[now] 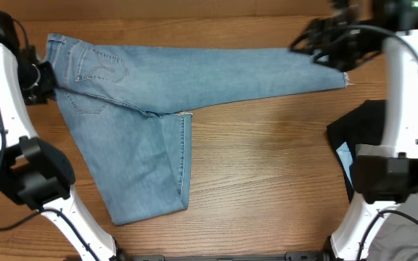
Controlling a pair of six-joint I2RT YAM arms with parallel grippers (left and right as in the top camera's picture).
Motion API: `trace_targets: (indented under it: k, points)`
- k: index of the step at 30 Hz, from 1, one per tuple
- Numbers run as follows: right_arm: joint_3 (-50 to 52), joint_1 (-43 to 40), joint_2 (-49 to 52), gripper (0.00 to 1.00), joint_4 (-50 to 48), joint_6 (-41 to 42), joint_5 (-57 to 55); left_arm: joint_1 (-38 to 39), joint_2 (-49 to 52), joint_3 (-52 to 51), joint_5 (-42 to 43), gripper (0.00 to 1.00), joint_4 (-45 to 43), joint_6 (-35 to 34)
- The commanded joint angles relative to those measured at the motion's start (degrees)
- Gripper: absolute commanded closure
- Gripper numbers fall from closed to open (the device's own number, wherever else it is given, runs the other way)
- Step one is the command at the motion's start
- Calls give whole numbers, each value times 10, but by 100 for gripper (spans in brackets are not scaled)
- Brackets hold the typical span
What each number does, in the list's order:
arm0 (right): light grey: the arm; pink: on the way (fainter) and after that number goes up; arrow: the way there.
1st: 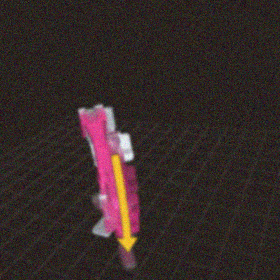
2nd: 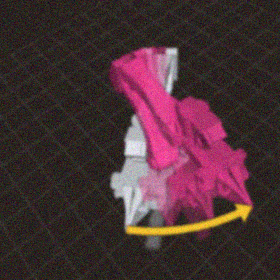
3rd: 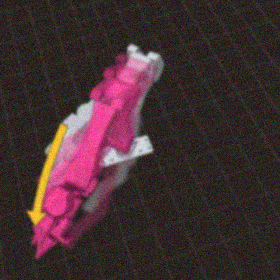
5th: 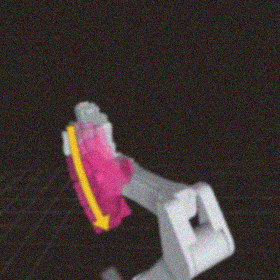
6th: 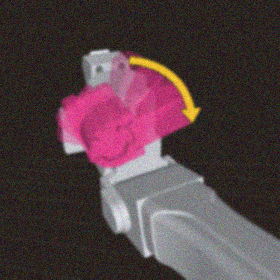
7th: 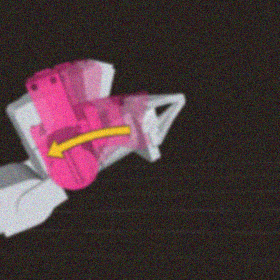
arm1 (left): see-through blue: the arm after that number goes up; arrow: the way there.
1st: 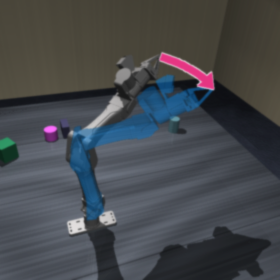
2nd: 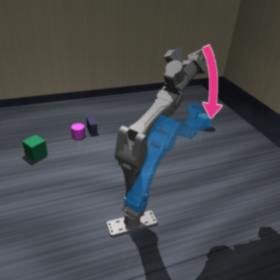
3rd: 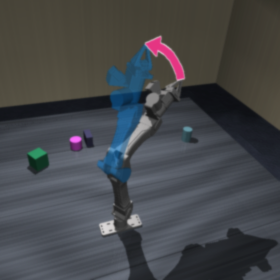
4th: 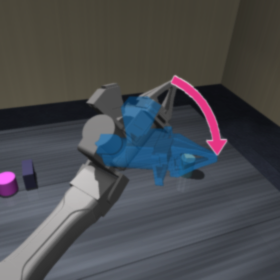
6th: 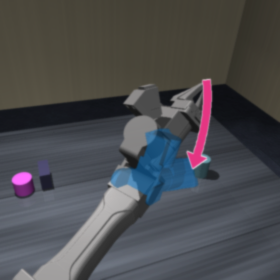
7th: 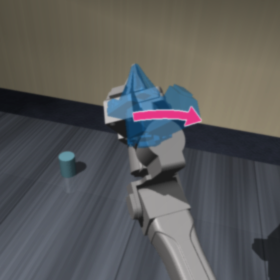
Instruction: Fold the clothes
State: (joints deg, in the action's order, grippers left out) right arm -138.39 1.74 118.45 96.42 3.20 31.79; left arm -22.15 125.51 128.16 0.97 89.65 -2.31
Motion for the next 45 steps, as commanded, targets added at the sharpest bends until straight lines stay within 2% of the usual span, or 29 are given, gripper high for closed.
trace_targets:
  k: [1, 7, 11, 16, 19, 22, 28, 32, 35, 38, 41, 43, 45]
  points:
    - [41, 65, 6, 21, -14, 3, -64, 0, 27, -13, 35, 79, -6, 37]
    - [185, 158, 6, 21, -111, 17, -101, 1, 62, -51, 36, 80, -30, 41]
    - [332, 212, 6, 21, -229, 24, -94, 0, 65, -90, 36, 81, -60, 48]
    - [459, 258, 6, 21, -357, 37, -14, 0, 65, -126, 36, 80, -86, 56]
    - [503, 282, 6, 25, -396, 76, 7, 0, 65, -144, 36, 80, -93, 56]
    - [530, 307, 6, 26, -401, 77, 48, 0, 65, -159, 36, 80, -98, 56]
    - [563, 361, 6, 27, -402, 137, 53, 0, 65, -164, 41, 81, -102, 56]
    - [574, 401, 6, 27, -380, 137, 84, 0, 65, -164, 49, 81, -101, 57]
    - [574, 433, 6, 27, -376, 97, 89, 0, 65, -164, 51, 81, -101, 58]
    - [574, 468, 6, 27, -374, 22, 141, 0, 65, -164, 51, 81, -101, 58]
    - [574, 503, 6, 27, -376, 13, 132, 0, 65, -164, 51, 81, -101, 58]
    - [574, 523, 6, 42, -381, 29, 102, 0, 65, -164, 51, 81, -101, 58]
    - [574, 534, 6, 49, -384, 63, 53, 0, 65, -164, 53, 81, -101, 58]
